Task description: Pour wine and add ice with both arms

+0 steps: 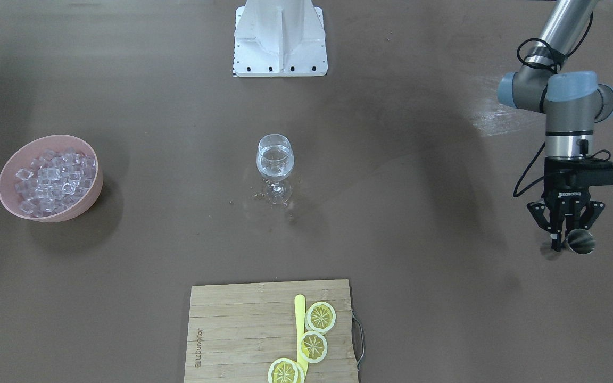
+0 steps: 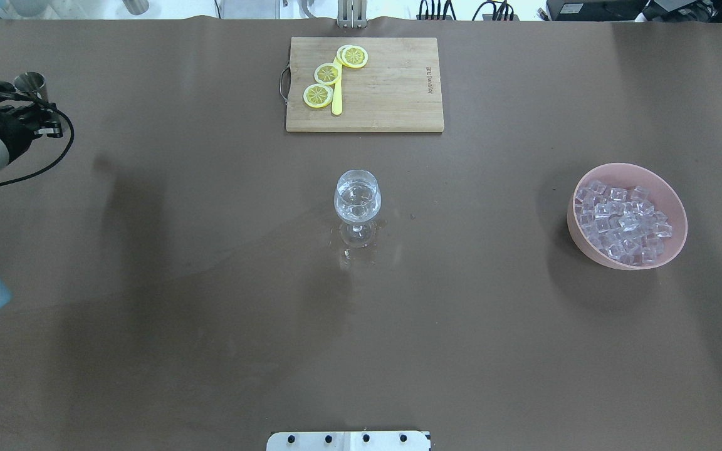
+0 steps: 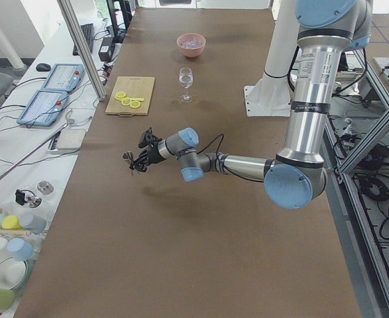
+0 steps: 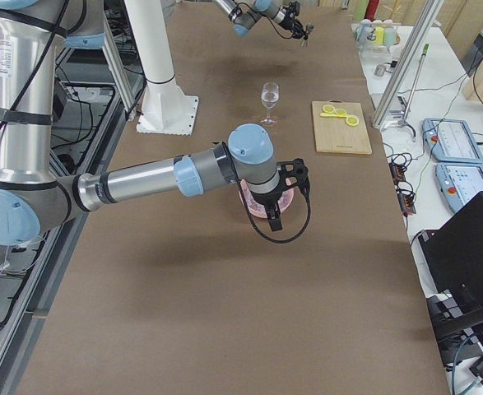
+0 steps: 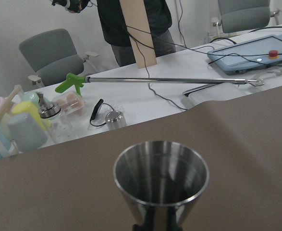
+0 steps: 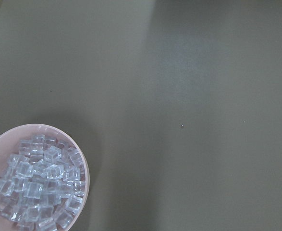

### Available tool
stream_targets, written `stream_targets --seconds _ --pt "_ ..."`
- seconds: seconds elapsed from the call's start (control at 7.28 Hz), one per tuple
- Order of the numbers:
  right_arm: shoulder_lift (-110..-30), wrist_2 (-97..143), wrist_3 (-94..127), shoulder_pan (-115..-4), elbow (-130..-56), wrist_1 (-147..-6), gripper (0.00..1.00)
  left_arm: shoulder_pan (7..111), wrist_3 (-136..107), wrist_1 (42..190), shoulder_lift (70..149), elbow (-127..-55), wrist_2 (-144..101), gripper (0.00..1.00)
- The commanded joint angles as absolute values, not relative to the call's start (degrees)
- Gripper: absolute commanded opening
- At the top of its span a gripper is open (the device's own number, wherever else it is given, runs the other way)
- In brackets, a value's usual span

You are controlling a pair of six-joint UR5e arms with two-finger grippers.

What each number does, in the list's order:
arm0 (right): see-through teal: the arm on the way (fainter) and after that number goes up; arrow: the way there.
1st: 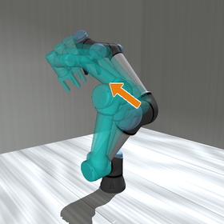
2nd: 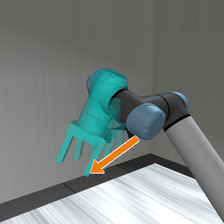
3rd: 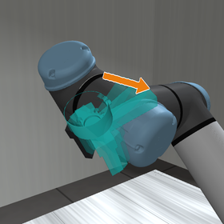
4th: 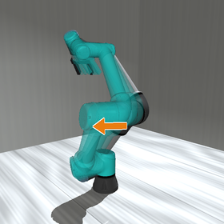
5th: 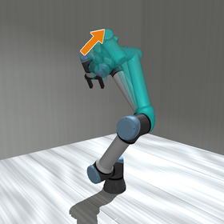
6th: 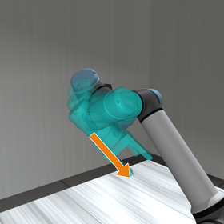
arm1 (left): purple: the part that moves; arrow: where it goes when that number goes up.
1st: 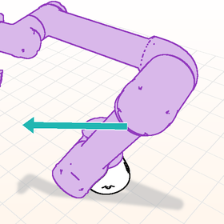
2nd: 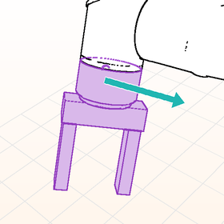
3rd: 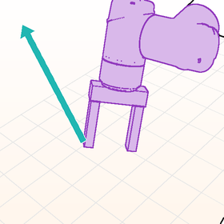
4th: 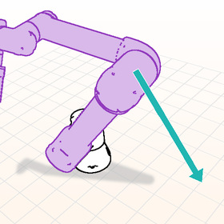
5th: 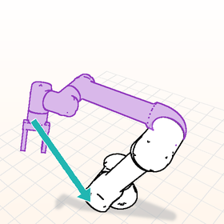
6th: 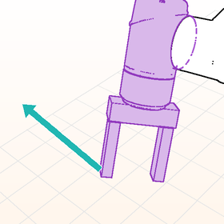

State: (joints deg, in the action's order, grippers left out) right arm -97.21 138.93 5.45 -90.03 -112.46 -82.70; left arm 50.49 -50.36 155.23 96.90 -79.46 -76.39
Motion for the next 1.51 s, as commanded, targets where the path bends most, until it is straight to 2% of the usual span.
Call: stream_targets --seconds 0.0,0.82,1.1,1.24,1.37 --pt "-96.07 138.69 5.54 -88.78 -112.41 -82.71 1.00 51.85 -55.54 159.86 98.95 -71.84 -78.93 0.00" --pt "-96.24 138.78 5.45 -88.51 -112.50 -82.71 1.00 51.94 -58.10 160.58 99.76 -69.43 -79.45 0.00" --pt "-96.15 138.69 5.71 -87.90 -112.50 -82.71 1.00 51.94 -54.25 160.58 99.58 -69.43 -79.54 0.59" --pt "-95.98 138.52 5.71 -87.46 -112.41 -82.71 1.00 52.03 -53.62 161.71 99.49 -69.78 -79.63 0.98" --pt "-95.89 138.52 5.80 -87.45 -112.41 -82.71 1.00 51.94 -53.27 162.41 99.23 -70.05 -80.15 0.99"
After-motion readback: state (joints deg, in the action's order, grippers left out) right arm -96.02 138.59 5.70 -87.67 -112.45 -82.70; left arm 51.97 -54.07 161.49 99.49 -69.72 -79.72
